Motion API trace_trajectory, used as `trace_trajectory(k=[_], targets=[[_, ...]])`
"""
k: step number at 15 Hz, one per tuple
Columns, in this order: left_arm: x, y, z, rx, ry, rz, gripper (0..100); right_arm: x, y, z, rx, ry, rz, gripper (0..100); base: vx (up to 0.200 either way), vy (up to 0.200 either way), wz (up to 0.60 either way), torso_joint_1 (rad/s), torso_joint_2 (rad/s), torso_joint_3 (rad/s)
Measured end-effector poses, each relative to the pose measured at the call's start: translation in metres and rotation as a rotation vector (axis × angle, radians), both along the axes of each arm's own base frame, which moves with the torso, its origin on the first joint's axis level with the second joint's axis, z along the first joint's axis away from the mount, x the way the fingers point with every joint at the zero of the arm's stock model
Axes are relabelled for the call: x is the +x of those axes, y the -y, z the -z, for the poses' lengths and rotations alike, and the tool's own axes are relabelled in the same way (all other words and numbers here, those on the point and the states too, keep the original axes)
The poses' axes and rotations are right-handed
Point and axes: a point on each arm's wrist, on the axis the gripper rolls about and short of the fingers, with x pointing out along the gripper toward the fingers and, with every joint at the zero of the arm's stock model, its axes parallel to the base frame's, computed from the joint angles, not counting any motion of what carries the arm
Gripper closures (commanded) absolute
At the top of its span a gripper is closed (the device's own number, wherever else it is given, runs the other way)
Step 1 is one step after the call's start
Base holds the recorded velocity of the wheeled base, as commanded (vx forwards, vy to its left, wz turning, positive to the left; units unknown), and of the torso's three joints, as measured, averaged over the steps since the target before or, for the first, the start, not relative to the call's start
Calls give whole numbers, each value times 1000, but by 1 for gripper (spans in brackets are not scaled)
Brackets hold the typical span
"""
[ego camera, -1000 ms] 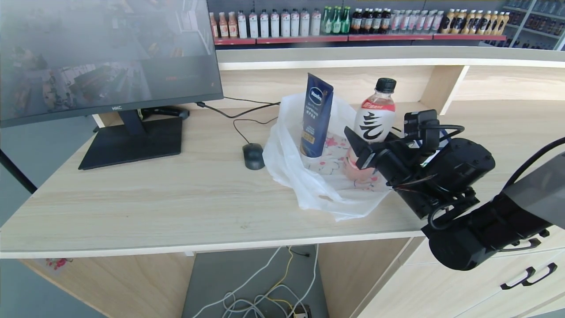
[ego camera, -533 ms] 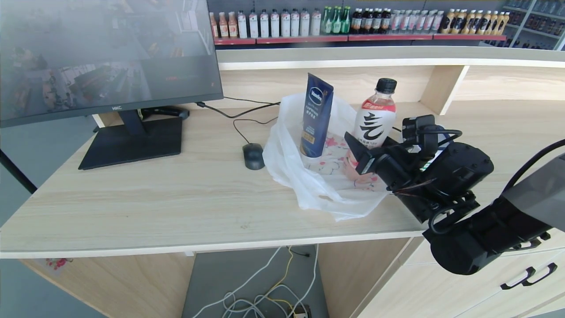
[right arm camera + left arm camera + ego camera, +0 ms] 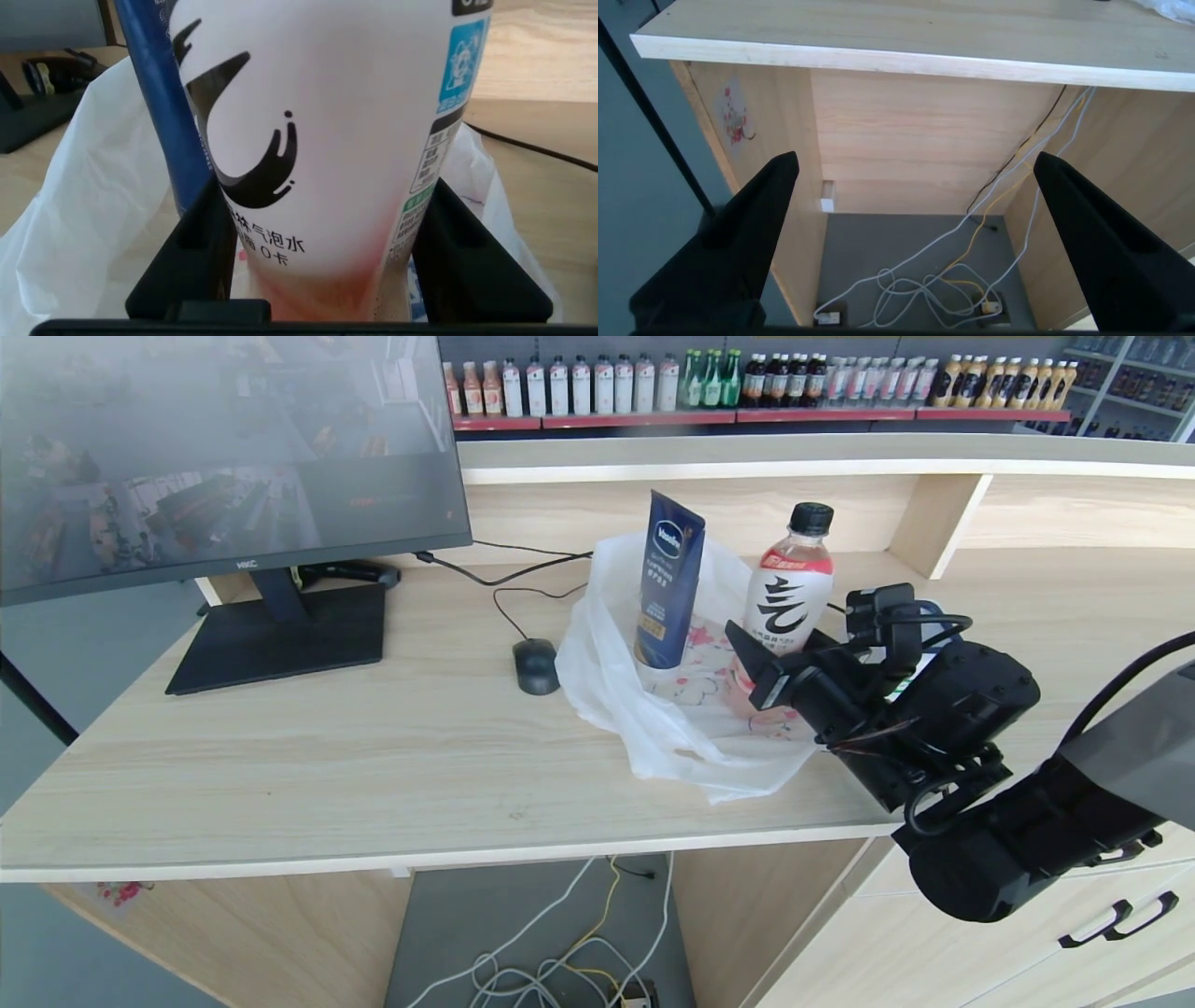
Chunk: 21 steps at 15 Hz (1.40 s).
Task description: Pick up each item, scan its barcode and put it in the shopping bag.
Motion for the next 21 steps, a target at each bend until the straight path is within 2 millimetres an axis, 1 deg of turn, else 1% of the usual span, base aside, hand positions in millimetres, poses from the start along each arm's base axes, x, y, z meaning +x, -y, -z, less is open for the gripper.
trace_trajectory(k=[1, 14, 18, 21], targets=[[0, 0, 0, 0, 0, 0, 0, 0, -1, 0, 0, -1, -2, 0, 0, 0, 0, 0, 0, 0], [0, 0, 0, 0, 0, 0, 0, -4, 0, -1, 0, -4, -3, 0, 0, 0, 0, 0, 0, 0], [0, 0, 0, 0, 0, 0, 0, -13, 4, -6, 1, 0, -3, 0, 0, 0, 0, 0, 0, 0], [0, 0, 0, 0, 0, 0, 0, -23, 5, -14, 5, 11, -11, 0, 0, 0, 0, 0, 0, 0]])
